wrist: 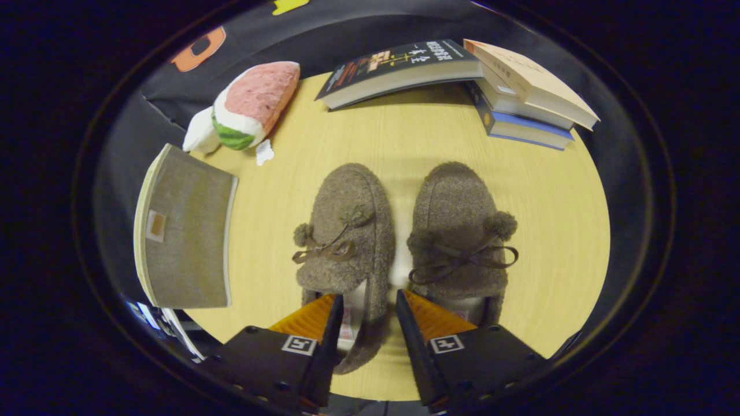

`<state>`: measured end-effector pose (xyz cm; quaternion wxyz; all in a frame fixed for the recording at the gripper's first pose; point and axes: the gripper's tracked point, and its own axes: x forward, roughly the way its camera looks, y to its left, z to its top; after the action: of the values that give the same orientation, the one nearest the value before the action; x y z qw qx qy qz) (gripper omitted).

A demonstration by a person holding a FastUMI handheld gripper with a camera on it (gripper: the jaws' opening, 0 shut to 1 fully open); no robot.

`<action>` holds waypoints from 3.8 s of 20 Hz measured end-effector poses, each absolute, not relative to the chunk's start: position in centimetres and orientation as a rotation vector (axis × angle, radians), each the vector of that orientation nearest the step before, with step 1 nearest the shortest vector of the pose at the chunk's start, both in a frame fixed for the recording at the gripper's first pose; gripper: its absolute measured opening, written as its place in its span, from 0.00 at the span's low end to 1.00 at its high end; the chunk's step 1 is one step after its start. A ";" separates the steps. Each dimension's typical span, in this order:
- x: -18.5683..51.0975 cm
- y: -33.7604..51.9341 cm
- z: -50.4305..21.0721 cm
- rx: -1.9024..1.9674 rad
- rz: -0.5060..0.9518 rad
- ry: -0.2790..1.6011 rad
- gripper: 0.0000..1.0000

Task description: Open the storage box then place both shoes into the box .Put the left shoe in first, then the right shoe, with the right side of both shoes facing outward in a uniform manner.

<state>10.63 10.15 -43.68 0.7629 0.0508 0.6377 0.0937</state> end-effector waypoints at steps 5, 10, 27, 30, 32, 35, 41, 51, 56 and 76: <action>11.7 10.6 -44.7 0.109 0.154 1.393 0.34; 11.6 10.0 -44.7 0.129 0.106 1.402 0.01; 10.6 11.7 -29.3 0.341 0.176 1.266 0.01; 10.5 13.7 -25.9 0.305 0.187 1.228 0.01; 10.3 15.8 -24.0 0.293 0.204 1.200 0.01; 9.3 20.5 -22.0 0.259 0.256 1.180 0.01; 6.7 32.0 -21.0 0.222 0.357 1.203 0.01; 7.4 44.5 -27.9 0.308 0.289 1.205 0.01; 8.8 46.5 -33.1 0.254 0.243 1.239 0.01; 8.4 48.4 -34.6 0.093 0.272 1.264 0.59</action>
<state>8.44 48.45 -34.62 0.7972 0.0432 0.5887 0.1267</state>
